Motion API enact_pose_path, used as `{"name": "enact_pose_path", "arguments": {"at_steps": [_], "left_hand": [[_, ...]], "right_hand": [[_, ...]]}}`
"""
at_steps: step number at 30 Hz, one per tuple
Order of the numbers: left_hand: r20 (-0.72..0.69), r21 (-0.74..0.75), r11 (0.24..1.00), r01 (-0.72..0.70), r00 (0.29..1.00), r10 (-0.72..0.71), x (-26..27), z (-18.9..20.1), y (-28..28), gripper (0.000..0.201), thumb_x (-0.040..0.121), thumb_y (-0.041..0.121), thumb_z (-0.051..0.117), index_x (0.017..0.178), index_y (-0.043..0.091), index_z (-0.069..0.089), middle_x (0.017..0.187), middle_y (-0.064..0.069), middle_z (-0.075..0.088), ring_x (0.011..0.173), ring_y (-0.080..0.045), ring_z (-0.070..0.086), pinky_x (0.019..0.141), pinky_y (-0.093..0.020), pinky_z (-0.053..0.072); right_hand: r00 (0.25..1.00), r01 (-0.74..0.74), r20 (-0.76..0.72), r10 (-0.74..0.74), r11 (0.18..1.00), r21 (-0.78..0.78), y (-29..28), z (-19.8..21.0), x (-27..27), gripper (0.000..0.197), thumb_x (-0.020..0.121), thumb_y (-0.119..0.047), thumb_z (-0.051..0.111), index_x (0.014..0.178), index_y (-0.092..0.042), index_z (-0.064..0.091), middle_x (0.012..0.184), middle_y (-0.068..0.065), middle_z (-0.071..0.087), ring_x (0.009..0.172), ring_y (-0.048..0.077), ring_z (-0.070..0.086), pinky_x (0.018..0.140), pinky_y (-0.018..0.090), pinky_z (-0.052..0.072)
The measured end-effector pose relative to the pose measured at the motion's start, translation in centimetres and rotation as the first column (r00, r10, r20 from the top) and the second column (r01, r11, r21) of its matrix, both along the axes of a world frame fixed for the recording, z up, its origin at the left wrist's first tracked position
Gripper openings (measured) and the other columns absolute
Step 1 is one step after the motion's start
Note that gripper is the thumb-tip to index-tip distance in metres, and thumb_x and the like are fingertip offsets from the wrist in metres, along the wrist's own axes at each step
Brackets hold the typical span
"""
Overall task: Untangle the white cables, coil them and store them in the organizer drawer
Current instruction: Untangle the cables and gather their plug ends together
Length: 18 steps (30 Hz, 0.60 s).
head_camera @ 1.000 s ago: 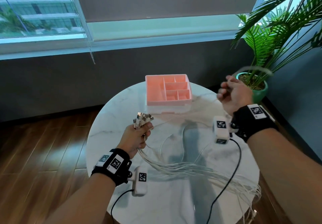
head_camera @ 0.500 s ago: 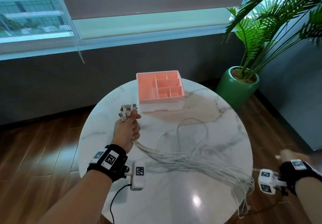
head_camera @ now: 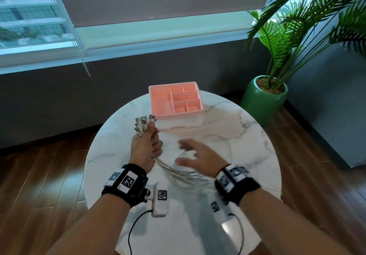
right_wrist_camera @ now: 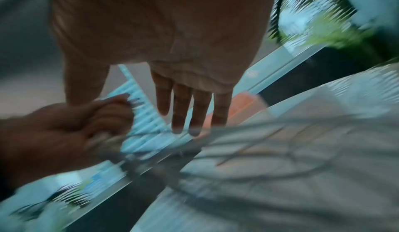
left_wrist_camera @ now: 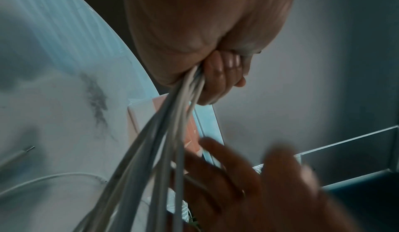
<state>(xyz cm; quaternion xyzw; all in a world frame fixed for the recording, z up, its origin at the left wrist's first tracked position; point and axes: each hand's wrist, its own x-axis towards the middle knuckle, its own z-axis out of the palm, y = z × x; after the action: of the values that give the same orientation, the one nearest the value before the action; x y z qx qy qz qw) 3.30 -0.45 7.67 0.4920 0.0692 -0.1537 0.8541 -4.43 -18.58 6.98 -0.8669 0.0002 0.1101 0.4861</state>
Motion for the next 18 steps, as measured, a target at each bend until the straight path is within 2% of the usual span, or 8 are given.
{"name": "enact_pose_path", "arguments": {"at_steps": [2,4,5,7,11,13,16,18], "left_hand": [[0.002,0.003,0.999,-0.032,0.999,0.032,0.0,0.1,0.2,0.032,0.102,0.034,0.058,0.076,0.015,0.053,0.055,0.005,0.024,0.042,-0.007,0.019,0.037,-0.017,0.017],[0.002,0.018,0.997,-0.074,0.997,0.074,0.3,0.2,0.9,0.033,0.102,0.034,0.058,0.077,0.015,0.053,0.055,0.005,0.024,0.042,-0.007,0.019,0.037,-0.018,0.016],[0.001,0.023,0.995,-0.096,0.995,0.096,0.5,0.2,1.4,0.033,0.103,0.035,0.057,0.077,0.015,0.053,0.055,0.005,0.024,0.042,-0.007,0.019,0.038,-0.018,0.015],[-0.001,0.026,0.990,-0.142,0.990,0.142,1.1,0.0,2.8,0.033,0.103,0.036,0.057,0.077,0.015,0.053,0.054,0.005,0.025,0.041,-0.007,0.019,0.038,-0.018,0.016],[-0.002,0.029,0.979,-0.200,0.980,0.200,1.3,-1.2,4.0,0.034,0.103,0.037,0.058,0.077,0.016,0.053,0.054,0.005,0.027,0.042,-0.007,0.020,0.038,-0.018,0.018],[-0.004,0.027,0.974,-0.227,0.974,0.227,1.2,-1.6,3.7,0.034,0.103,0.037,0.057,0.077,0.016,0.052,0.052,0.006,0.027,0.040,-0.007,0.021,0.038,-0.017,0.018],[-0.014,0.011,0.969,-0.248,0.969,0.248,1.4,-1.9,3.2,0.035,0.103,0.038,0.057,0.077,0.016,0.051,0.050,0.006,0.028,0.040,-0.007,0.021,0.039,-0.017,0.016],[-0.022,0.015,0.966,-0.259,0.965,0.260,1.5,-2.1,2.9,0.035,0.103,0.038,0.057,0.077,0.016,0.051,0.049,0.007,0.029,0.039,-0.007,0.021,0.040,-0.017,0.016]], "right_hand": [[0.987,-0.159,-0.042,0.157,0.986,-0.052,4.8,-0.2,0.4,0.054,0.083,-0.056,0.068,0.128,-0.030,0.053,0.109,-0.005,0.067,0.095,0.011,0.064,0.084,0.030,0.052],[0.981,-0.192,-0.026,0.190,0.970,-0.150,7.1,-1.0,0.3,0.027,0.094,-0.046,0.059,0.101,-0.020,0.055,0.085,0.001,0.063,0.076,0.021,0.060,0.071,0.036,0.048],[0.982,-0.188,-0.022,0.187,0.967,-0.174,7.1,-1.7,0.0,0.027,0.098,-0.044,0.053,0.086,-0.020,0.050,0.075,0.000,0.057,0.069,0.022,0.055,0.065,0.036,0.043],[0.978,-0.206,-0.067,0.196,0.952,-0.226,5.6,-3.2,-0.9,0.040,0.100,-0.049,0.047,0.072,-0.021,0.042,0.068,-0.002,0.049,0.066,0.022,0.049,0.062,0.036,0.036],[0.970,-0.234,-0.151,0.191,0.902,-0.363,0.2,-5.7,-2.6,0.049,0.094,-0.061,0.051,0.065,-0.021,0.045,0.064,-0.002,0.049,0.064,0.020,0.050,0.057,0.031,0.034],[0.975,-0.197,-0.181,0.129,0.882,-0.429,-3.2,-6.8,-3.2,0.057,0.087,-0.072,0.050,0.062,-0.020,0.047,0.062,-0.001,0.050,0.062,0.020,0.051,0.056,0.032,0.034],[0.974,-0.106,-0.227,0.004,0.890,-0.442,-8.6,-8.3,-5.0,0.074,0.071,-0.090,0.041,0.067,-0.017,0.055,0.063,0.001,0.052,0.059,0.016,0.051,0.058,0.034,0.036],[0.954,0.000,-0.274,-0.119,0.917,-0.400,-11.6,-8.6,-6.7,0.064,0.076,-0.081,0.052,0.069,-0.017,0.058,0.061,-0.001,0.051,0.054,0.013,0.050,0.056,0.030,0.037]]}}
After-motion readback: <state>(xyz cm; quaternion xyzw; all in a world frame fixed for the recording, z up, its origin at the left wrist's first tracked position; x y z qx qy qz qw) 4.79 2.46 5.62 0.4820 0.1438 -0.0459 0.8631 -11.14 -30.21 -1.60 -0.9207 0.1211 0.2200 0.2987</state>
